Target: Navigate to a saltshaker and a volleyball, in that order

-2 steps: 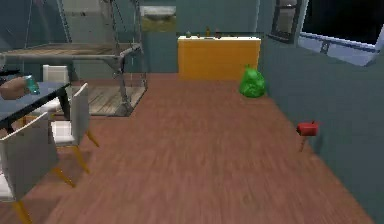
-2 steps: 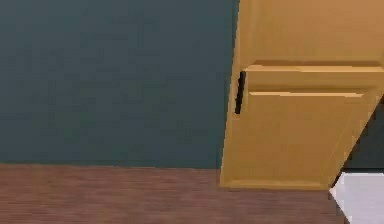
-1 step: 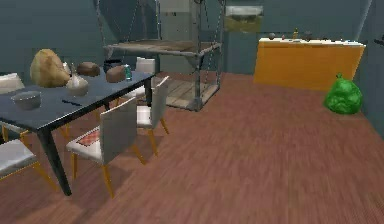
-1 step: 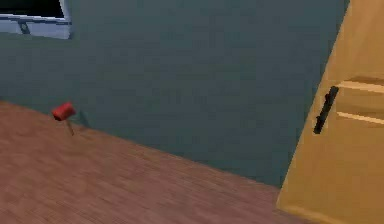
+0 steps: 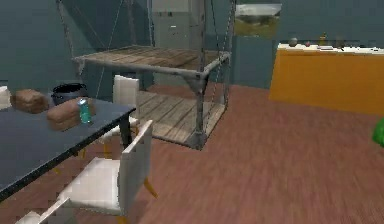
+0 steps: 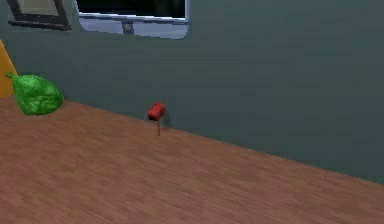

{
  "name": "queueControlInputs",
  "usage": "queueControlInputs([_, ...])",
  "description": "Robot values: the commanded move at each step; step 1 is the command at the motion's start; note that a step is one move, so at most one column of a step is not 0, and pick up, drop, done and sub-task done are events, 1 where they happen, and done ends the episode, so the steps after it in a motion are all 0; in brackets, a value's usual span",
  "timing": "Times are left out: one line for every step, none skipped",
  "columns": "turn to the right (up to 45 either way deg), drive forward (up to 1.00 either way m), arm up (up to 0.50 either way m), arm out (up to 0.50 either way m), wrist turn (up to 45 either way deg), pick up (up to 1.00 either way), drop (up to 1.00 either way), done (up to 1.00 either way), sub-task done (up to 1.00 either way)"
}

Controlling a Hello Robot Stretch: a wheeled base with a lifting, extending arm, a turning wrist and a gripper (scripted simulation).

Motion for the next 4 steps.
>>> queueControlInputs([-6.0,0.00,0.00,0.00,0.0,0.00,0.00,0.00,0.00])
queueControlInputs([0.0,0.30,0.00,0.00,0.0,0.00,0.00,0.00,0.00])
queueControlInputs([-27.0,0.00,0.00,0.00,0.0,0.00,0.00,0.00,0.00])
queueControlInputs([0.0,0.00,0.00,0.00,0.0,0.00,0.00,0.00,1.00])
